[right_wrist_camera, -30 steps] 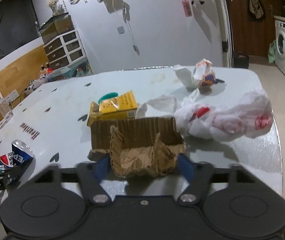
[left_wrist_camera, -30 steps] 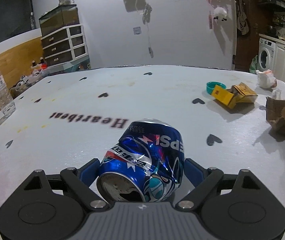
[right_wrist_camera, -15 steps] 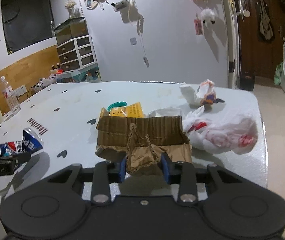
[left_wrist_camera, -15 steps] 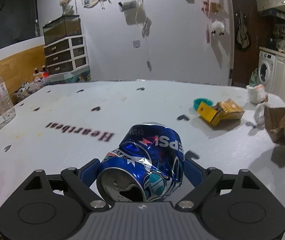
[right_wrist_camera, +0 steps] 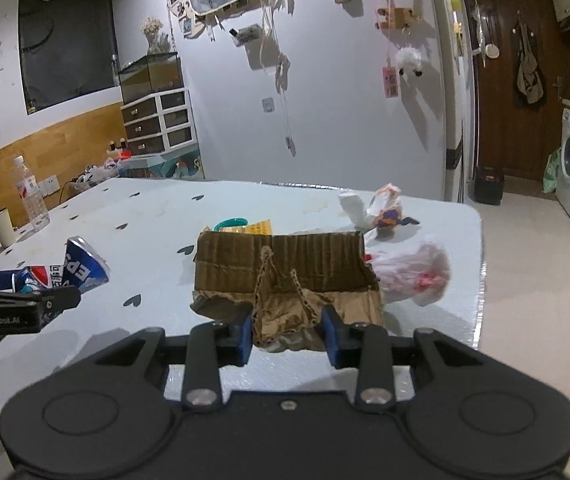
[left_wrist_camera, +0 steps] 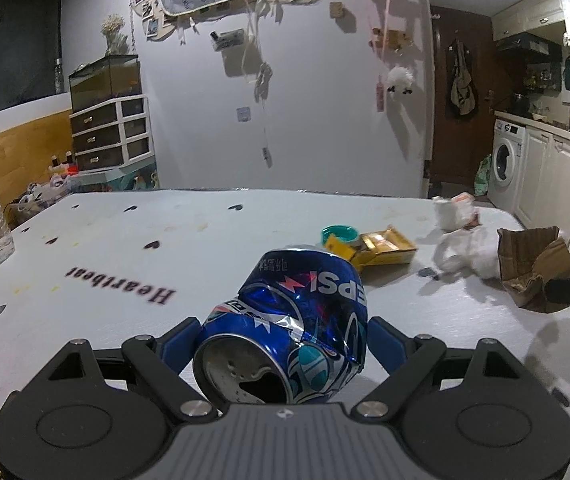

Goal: Collect trash
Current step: 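Carry the Pepsi can and cardboard box over the yellow trash bin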

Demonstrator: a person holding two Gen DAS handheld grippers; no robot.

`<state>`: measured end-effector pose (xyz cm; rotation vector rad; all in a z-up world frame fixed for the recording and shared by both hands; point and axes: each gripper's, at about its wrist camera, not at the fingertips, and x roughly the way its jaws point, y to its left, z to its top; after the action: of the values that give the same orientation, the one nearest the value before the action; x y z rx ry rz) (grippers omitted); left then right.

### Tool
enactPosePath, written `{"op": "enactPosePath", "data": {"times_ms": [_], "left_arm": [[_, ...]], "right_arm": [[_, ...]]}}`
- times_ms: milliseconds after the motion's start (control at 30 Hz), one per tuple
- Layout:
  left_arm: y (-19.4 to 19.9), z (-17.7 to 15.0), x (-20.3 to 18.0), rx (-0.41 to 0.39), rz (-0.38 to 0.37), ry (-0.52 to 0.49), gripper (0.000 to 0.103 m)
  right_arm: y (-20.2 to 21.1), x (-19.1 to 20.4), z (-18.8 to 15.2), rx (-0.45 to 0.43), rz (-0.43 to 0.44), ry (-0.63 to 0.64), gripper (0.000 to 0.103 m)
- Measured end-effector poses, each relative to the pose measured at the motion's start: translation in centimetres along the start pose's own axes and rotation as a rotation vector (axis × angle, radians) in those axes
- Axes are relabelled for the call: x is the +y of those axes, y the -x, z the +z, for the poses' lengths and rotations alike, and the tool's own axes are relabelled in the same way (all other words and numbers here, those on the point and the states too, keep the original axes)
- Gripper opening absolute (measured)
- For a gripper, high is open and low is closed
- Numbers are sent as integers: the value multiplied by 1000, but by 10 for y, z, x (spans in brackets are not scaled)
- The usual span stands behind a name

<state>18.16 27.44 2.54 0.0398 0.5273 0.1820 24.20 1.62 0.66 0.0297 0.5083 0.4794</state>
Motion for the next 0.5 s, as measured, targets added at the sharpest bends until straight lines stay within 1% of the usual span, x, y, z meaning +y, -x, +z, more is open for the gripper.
{"op": "enactPosePath", "data": {"times_ms": [233,500], "left_arm": [[22,1,-35,-24,-31,-12,89],[40,9,-94,-53,-87,-42,89]], "right_arm": [[34,-15,-5,-36,-10,11,35],[81,-54,-11,-76,-57,2,35]]}}
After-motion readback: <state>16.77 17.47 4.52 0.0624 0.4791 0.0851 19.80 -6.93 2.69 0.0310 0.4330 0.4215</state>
